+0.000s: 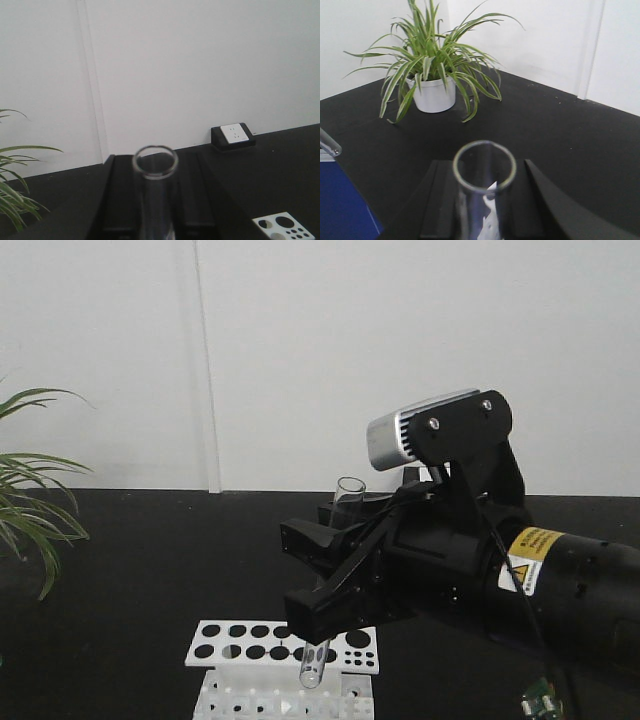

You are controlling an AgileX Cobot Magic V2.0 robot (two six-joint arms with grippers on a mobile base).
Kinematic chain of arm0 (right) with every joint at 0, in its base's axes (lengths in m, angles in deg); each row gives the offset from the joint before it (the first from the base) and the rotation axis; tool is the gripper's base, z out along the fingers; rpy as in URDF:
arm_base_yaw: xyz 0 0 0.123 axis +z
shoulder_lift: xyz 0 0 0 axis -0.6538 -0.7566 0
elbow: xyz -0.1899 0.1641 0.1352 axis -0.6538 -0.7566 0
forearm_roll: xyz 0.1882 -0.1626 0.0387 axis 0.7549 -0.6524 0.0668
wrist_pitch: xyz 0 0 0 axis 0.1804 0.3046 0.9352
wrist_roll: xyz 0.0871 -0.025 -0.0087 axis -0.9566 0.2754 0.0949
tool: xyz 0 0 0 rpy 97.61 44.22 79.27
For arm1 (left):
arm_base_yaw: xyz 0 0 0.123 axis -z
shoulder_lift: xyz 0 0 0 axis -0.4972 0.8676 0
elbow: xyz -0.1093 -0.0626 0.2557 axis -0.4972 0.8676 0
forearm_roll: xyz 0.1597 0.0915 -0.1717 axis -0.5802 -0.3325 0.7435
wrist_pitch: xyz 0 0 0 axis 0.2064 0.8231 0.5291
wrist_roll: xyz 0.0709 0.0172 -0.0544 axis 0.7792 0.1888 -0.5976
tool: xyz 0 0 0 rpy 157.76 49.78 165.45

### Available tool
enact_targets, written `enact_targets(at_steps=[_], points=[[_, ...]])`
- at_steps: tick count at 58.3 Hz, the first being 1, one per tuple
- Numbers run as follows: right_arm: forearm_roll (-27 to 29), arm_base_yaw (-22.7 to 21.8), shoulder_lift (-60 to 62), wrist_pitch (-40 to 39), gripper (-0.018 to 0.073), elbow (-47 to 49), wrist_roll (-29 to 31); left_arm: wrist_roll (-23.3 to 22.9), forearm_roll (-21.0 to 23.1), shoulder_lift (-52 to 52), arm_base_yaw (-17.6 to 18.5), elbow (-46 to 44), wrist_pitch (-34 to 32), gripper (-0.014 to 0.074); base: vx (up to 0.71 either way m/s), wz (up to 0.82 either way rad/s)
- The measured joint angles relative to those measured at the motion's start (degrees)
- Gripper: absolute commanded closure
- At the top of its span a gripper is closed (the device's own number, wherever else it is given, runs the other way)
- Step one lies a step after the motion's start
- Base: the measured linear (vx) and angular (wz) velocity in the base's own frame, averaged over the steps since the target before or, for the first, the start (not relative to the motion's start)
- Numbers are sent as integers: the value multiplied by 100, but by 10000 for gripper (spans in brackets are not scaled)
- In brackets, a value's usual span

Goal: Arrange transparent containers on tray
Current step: 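Drive the base away from the rack holding both tubes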

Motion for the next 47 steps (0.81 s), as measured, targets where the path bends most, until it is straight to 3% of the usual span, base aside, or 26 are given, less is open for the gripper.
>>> enact_targets(at_steps=[47], points=[[0, 0, 0, 5, 477, 0, 1, 0, 0, 0, 0, 0, 35, 503, -27, -4]])
